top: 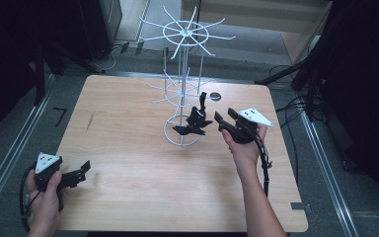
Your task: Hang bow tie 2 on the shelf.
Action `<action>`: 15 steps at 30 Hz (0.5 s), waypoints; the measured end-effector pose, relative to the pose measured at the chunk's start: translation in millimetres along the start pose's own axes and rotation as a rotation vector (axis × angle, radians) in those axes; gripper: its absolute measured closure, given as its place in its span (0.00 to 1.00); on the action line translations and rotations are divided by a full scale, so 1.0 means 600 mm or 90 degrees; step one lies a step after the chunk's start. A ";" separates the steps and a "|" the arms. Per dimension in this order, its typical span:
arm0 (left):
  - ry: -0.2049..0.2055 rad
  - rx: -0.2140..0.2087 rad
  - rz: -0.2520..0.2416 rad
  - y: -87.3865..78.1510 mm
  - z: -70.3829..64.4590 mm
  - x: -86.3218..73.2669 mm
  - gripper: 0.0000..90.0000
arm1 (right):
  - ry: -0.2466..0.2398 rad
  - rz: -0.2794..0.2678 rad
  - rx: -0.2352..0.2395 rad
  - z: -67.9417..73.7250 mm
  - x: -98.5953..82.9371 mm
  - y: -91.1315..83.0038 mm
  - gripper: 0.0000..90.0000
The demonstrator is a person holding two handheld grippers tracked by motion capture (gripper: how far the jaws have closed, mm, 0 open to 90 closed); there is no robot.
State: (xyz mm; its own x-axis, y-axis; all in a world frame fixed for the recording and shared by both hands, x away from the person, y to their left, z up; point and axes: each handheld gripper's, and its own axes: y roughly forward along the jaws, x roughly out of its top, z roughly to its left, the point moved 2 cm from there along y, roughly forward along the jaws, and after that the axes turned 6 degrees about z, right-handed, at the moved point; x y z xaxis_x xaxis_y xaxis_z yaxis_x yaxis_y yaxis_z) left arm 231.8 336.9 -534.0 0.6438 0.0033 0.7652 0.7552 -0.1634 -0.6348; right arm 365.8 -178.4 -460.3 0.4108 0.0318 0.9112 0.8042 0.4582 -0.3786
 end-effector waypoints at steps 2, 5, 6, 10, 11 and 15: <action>0.000 0.000 0.000 0.000 0.000 0.000 0.00 | -0.005 0.005 -0.007 -0.004 -0.005 -0.005 0.44; 0.000 -0.001 0.000 0.000 0.000 0.000 0.00 | -0.011 0.011 -0.012 -0.008 -0.011 -0.011 0.42; 0.000 0.000 0.000 0.000 0.000 0.000 0.00 | -0.009 0.010 -0.011 -0.009 -0.014 -0.014 0.41; 0.000 0.000 0.000 0.000 0.000 0.000 0.00 | -0.008 0.013 -0.017 -0.016 -0.023 -0.025 0.37; 0.000 0.000 0.000 0.000 0.000 0.000 0.00 | -0.007 0.015 -0.018 -0.018 -0.025 -0.028 0.36; 0.000 0.001 0.000 0.000 0.000 0.000 0.00 | -0.005 0.018 -0.026 -0.026 -0.035 -0.038 0.32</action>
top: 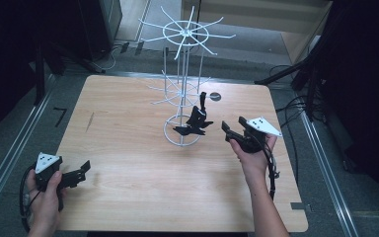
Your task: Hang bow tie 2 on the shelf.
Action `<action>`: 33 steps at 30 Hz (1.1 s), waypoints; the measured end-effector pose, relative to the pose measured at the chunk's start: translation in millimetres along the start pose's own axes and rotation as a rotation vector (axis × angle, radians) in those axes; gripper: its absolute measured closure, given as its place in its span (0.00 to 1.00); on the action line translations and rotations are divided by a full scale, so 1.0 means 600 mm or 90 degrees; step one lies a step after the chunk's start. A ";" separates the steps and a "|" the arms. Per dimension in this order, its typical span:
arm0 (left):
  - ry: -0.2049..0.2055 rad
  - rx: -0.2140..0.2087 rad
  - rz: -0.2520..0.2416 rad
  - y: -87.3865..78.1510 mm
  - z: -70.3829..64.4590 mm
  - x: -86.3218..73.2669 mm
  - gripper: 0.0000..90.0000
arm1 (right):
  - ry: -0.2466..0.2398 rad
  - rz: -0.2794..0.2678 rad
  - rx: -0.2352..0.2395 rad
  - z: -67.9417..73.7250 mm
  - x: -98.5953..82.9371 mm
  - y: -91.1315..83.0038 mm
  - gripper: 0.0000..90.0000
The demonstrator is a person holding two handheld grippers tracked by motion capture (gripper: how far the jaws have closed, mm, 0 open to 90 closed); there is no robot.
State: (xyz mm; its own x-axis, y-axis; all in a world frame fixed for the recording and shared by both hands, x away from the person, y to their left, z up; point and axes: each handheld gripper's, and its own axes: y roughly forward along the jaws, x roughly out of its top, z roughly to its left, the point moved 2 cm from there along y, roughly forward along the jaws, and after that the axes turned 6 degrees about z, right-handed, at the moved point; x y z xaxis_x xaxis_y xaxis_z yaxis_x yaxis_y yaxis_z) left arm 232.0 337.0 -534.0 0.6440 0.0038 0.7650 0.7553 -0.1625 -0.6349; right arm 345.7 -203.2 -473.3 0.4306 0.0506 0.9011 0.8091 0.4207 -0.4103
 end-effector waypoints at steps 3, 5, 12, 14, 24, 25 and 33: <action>0.000 0.000 0.000 0.000 0.000 0.000 0.00 | 0.007 0.009 -0.006 -0.006 -0.008 -0.006 0.27; 0.000 0.000 0.000 0.000 0.000 0.000 0.00 | 0.006 0.010 -0.009 -0.010 -0.013 -0.010 0.25; -0.001 -0.001 0.001 0.000 0.000 0.000 0.00 | 0.001 0.019 -0.012 -0.016 -0.028 -0.024 0.15; 0.000 0.000 0.000 0.000 0.000 0.000 0.00 | 0.001 0.020 -0.015 -0.017 -0.031 -0.029 0.15; -0.001 0.000 0.001 0.000 0.000 0.000 0.00 | 0.005 0.022 -0.025 -0.028 -0.050 -0.052 0.12; -0.001 0.000 0.001 0.000 0.000 0.000 0.00 | 0.005 0.022 -0.026 -0.030 -0.052 -0.054 0.12; 0.000 0.001 0.002 0.000 0.000 0.000 0.00 | 0.015 0.026 -0.027 -0.040 -0.072 -0.069 0.11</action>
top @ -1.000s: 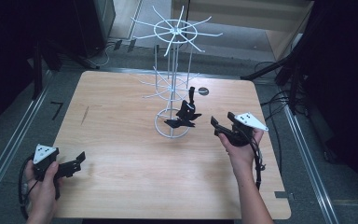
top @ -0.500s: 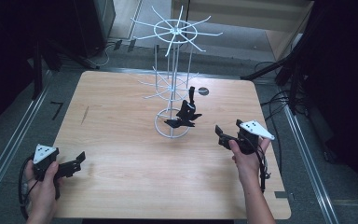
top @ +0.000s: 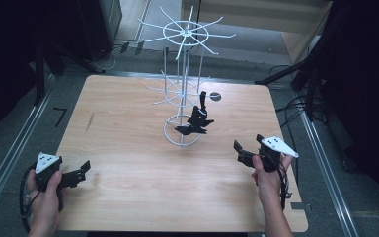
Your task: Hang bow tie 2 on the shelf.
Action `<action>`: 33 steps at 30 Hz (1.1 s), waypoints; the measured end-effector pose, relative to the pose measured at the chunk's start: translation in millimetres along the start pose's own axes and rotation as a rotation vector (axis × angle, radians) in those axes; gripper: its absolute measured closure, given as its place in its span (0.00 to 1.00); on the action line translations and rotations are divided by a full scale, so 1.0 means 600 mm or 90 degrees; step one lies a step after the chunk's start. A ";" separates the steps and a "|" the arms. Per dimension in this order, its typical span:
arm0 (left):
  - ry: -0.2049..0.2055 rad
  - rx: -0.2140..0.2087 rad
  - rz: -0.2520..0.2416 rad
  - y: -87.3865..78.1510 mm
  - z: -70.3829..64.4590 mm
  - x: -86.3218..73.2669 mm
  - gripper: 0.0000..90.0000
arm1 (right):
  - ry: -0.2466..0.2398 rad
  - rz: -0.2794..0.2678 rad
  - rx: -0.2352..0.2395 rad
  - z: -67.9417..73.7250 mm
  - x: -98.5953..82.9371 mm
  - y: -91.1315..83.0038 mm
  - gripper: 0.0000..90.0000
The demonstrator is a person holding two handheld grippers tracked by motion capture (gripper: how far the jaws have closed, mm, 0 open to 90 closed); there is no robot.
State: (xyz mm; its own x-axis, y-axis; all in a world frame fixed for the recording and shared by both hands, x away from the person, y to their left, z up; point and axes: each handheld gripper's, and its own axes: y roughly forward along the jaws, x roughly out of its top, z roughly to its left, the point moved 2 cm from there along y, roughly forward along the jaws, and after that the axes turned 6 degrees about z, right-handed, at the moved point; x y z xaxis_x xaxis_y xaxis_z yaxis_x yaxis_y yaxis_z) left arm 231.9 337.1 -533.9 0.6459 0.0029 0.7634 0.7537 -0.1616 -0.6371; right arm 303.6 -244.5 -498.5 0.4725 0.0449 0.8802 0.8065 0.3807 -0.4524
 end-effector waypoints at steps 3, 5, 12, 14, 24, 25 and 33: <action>0.000 0.000 0.000 0.000 0.000 0.000 0.00 | -0.001 0.003 -0.002 -0.004 -0.009 -0.005 0.11; -0.001 0.000 -0.001 0.000 0.000 0.000 0.00 | 0.000 0.003 0.002 -0.006 -0.015 -0.007 0.10; -0.001 0.001 -0.002 0.000 -0.001 0.000 0.00 | 0.007 0.010 -0.004 -0.019 -0.038 -0.016 0.09; -0.001 0.001 -0.003 0.000 -0.001 0.000 0.00 | 0.010 0.013 -0.003 -0.021 -0.041 -0.019 0.08; -0.002 0.000 -0.001 0.000 0.000 0.000 0.00 | 0.017 0.018 -0.005 -0.037 -0.061 -0.038 0.05; -0.002 0.000 -0.001 0.000 0.000 0.000 0.00 | 0.019 0.021 -0.005 -0.039 -0.064 -0.041 0.05; -0.002 0.001 -0.002 0.000 0.000 0.000 0.00 | 0.032 0.020 -0.004 -0.053 -0.082 -0.057 0.03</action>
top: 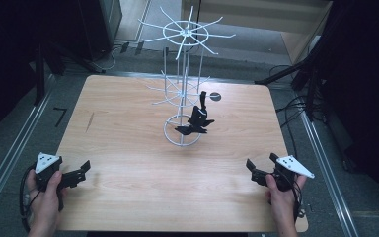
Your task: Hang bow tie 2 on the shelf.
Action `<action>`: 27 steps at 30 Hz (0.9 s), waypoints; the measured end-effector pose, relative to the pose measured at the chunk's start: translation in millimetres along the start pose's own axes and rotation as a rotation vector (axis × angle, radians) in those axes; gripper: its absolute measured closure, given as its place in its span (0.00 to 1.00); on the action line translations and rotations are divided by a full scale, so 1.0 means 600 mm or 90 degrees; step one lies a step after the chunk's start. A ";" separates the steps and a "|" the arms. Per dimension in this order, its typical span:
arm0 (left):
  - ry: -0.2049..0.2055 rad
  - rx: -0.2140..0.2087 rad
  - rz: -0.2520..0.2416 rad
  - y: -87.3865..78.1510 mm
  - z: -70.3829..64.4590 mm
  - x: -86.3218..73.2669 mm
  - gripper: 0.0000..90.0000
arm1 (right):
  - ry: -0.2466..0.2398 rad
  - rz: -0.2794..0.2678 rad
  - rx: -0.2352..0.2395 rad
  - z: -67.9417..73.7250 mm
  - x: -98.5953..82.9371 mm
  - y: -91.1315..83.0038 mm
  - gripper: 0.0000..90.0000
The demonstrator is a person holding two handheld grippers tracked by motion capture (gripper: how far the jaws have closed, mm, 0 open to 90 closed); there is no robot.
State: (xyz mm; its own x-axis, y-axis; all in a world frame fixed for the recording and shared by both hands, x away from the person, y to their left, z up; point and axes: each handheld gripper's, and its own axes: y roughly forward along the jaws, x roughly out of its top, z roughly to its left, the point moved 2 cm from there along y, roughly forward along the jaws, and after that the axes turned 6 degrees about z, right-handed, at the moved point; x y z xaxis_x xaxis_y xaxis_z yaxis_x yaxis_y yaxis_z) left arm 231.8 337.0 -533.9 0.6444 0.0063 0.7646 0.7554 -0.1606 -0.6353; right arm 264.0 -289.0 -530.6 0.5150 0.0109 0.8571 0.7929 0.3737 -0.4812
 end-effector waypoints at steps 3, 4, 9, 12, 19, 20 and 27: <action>-0.001 -0.001 0.000 -0.001 0.000 0.000 0.00 | 0.003 -0.002 -0.004 -0.004 -0.005 -0.006 0.03; -0.002 -0.002 0.001 -0.001 0.001 0.000 0.00 | 0.005 -0.002 -0.004 -0.006 -0.007 -0.009 0.03; -0.002 -0.001 -0.002 -0.001 0.000 0.000 0.00 | 0.017 0.000 -0.010 -0.016 -0.018 -0.022 0.02; -0.001 -0.002 0.001 -0.001 0.000 -0.001 0.00 | 0.027 -0.002 -0.015 -0.024 -0.024 -0.030 0.02; -0.001 -0.003 0.000 -0.001 -0.001 -0.001 0.00 | 0.040 0.000 -0.029 -0.038 -0.040 -0.051 0.02; 0.000 -0.003 0.000 -0.001 -0.001 -0.001 0.00 | 0.040 0.000 -0.030 -0.040 -0.042 -0.054 0.03; -0.001 -0.002 -0.003 -0.001 -0.001 -0.001 0.00 | 0.048 0.008 -0.044 -0.052 -0.058 -0.073 0.02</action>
State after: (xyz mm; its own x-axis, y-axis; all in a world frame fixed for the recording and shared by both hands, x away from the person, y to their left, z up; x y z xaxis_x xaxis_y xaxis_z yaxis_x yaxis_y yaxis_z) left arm 230.9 336.5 -533.9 0.6415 0.0093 0.7671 0.7577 -0.1641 -0.6316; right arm 221.7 -334.6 -545.1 0.5457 -0.0555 0.8361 0.8057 0.3088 -0.5054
